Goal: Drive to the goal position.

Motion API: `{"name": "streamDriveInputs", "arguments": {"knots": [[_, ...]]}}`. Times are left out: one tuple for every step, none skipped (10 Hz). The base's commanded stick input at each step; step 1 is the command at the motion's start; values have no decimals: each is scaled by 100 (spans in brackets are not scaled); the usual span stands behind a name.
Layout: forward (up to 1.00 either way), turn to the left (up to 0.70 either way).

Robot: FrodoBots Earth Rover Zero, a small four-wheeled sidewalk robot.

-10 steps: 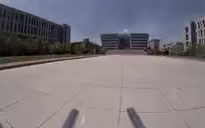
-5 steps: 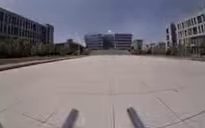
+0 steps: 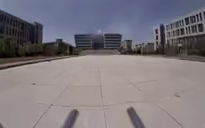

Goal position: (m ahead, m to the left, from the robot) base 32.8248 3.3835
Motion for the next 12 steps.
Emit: {"name": "streamDriveInputs", "arguments": {"knots": [[70, -14], [70, -6], [70, -1], [70, 0], [70, 0], [70, 0], [70, 0], [70, 0], [70, 0], [70, 0], [70, 0], [70, 0]]}}
